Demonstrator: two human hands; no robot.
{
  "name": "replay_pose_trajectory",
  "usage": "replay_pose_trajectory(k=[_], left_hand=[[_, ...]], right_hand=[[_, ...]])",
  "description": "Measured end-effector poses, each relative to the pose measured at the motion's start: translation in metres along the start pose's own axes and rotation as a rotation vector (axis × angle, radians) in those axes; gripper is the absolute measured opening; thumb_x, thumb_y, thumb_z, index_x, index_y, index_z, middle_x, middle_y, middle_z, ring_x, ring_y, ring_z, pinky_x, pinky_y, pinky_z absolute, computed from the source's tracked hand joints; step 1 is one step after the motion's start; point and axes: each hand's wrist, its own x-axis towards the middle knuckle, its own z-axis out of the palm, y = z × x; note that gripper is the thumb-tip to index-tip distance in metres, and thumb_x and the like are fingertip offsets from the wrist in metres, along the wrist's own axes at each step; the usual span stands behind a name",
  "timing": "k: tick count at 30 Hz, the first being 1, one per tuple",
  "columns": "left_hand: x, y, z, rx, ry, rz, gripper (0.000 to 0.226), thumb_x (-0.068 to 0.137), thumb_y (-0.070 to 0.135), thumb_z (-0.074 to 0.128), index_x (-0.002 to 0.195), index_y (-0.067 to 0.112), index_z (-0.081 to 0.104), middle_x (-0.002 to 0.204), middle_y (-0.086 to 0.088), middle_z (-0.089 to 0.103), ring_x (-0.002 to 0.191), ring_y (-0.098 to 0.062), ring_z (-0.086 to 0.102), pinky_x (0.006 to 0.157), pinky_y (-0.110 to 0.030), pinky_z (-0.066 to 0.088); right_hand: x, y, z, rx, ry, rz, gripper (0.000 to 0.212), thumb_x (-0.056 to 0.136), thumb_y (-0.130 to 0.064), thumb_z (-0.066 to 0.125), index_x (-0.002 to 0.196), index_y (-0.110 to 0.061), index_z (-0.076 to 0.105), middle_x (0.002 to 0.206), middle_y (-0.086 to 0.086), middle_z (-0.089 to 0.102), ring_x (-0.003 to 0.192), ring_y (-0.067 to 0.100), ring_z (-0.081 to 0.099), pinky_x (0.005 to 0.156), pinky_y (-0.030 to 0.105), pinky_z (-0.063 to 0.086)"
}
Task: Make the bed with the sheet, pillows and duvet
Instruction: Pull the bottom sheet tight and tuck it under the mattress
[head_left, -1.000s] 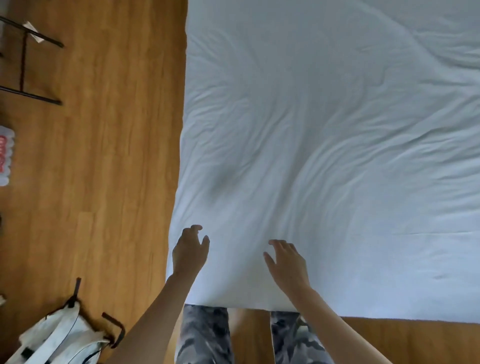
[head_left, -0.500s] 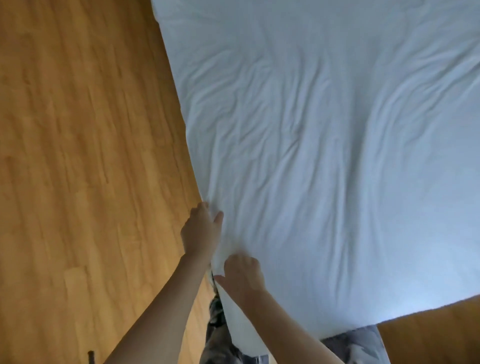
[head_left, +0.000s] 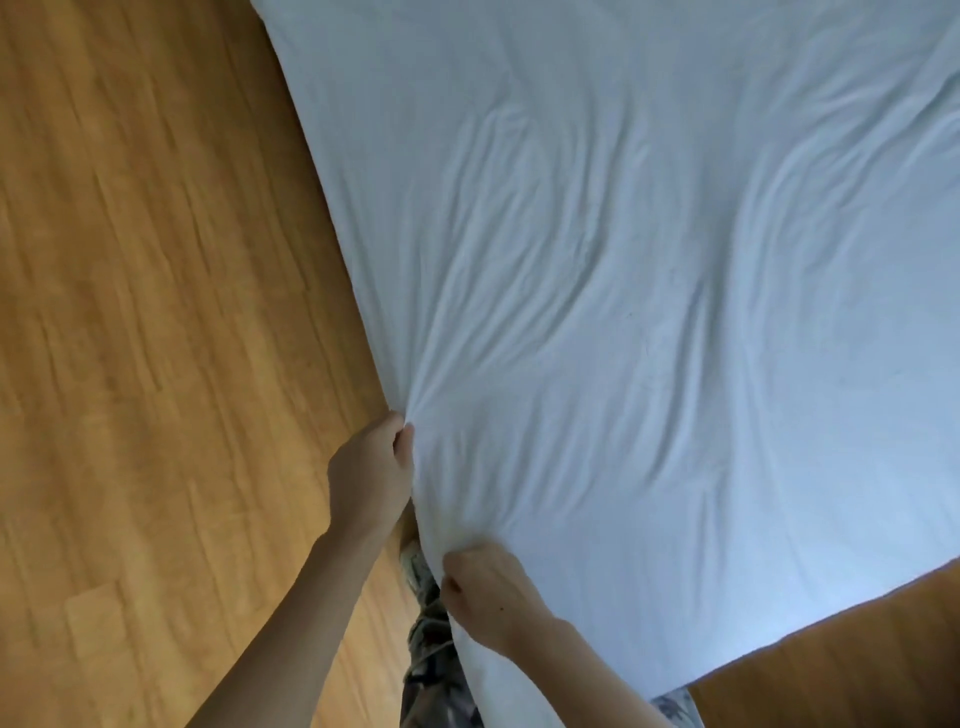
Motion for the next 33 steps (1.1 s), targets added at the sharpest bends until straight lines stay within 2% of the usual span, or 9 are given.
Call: replay_pose_trajectory(k=[3,7,11,14,19,22,26,30,33], left_hand=[[-0.012,-0.011,-0.015,0.017,0.008,0.048,0.045,0.096,0.016,0.052,0.058,0.018,0.029,0.047,0.005,0.028,0.043,-0.010,0.021,0.045,-0.026,0.021],[-0.030,-0.035,-0.029,0.011,0.017,0.039,0.043,0.093,0.012,0.055,0.056,0.013,0.032,0.045,0.006,0.026,0.043,-0.010,0.019,0.045,-0.024,0.019],[-0.017,-0.053,-0.014,0.080,-0.061,-0.082,0.043,0.094,0.012,0.055,0.056,0.013,0.034,0.046,-0.005,0.038,0.044,-0.014,0.026,0.048,-0.026,0.021],[-0.003,-0.044,-0.001,0.178,-0.119,-0.115,0.042,0.096,0.016,0.053,0.057,0.017,0.037,0.049,0.000,0.042,0.045,-0.015,0.034,0.046,-0.026,0.020],[-0.011,-0.040,0.014,0.199,-0.121,-0.236,0.028,0.099,0.019,0.048,0.070,0.018,0.048,0.057,0.001,0.054,0.051,-0.017,0.052,0.047,-0.027,0.033],[-0.035,-0.028,0.020,0.003,-0.107,-0.392,0.012,0.099,0.028,0.047,0.095,0.020,0.055,0.076,0.004,0.063,0.064,-0.019,0.060,0.050,-0.029,0.037],[-0.088,-0.016,0.033,-0.203,-0.202,-0.470,0.025,0.100,0.047,0.038,0.109,0.027,0.050,0.095,0.011,0.062,0.079,-0.013,0.060,0.062,-0.031,0.042],[-0.131,-0.011,0.044,-0.537,-0.342,-0.597,0.020,0.099,0.043,0.045,0.107,0.027,0.054,0.092,0.015,0.061,0.084,-0.006,0.060,0.068,-0.030,0.047],[-0.154,-0.013,0.051,-0.631,-0.379,-0.620,0.015,0.094,0.033,0.059,0.105,0.023,0.059,0.094,0.012,0.066,0.086,-0.006,0.065,0.073,-0.029,0.053]], right_hand=[[-0.011,-0.008,-0.001,0.036,-0.022,-0.099,0.024,0.090,-0.013,0.043,0.068,-0.003,0.043,0.067,0.012,0.045,0.062,0.028,0.041,0.045,0.022,0.020],[-0.019,-0.015,0.004,0.012,-0.043,-0.183,0.020,0.090,-0.011,0.044,0.071,-0.003,0.044,0.073,0.024,0.050,0.063,0.028,0.038,0.053,0.033,0.023],[0.000,-0.017,0.009,-0.013,-0.155,-0.096,0.020,0.091,-0.008,0.044,0.075,0.002,0.050,0.079,0.023,0.052,0.071,0.029,0.044,0.064,0.035,0.032],[0.017,-0.014,0.020,-0.028,-0.173,-0.009,0.022,0.094,-0.005,0.044,0.087,0.007,0.061,0.092,0.022,0.060,0.085,0.035,0.055,0.073,0.037,0.042],[0.010,-0.022,0.031,-0.194,-0.091,0.006,0.021,0.091,0.007,0.044,0.095,0.007,0.065,0.096,0.023,0.065,0.090,0.038,0.062,0.066,0.035,0.039],[-0.013,-0.011,0.025,-0.241,0.104,-0.142,0.021,0.093,-0.013,0.045,0.080,-0.009,0.061,0.074,0.007,0.065,0.065,0.025,0.062,0.052,0.030,0.037],[-0.048,0.037,0.024,-0.363,0.377,-0.296,0.032,0.088,-0.043,0.046,0.063,-0.022,0.051,0.055,-0.009,0.048,0.046,0.011,0.047,0.041,0.021,0.030],[-0.085,0.078,0.041,-0.457,0.265,-0.254,0.049,0.071,-0.066,0.064,0.077,-0.018,0.059,0.070,-0.006,0.055,0.057,0.015,0.055,0.038,0.024,0.038],[-0.098,0.082,0.059,-0.465,0.090,-0.110,0.079,0.047,-0.066,0.081,0.097,-0.010,0.055,0.084,0.000,0.063,0.067,0.019,0.061,0.038,0.025,0.046]])
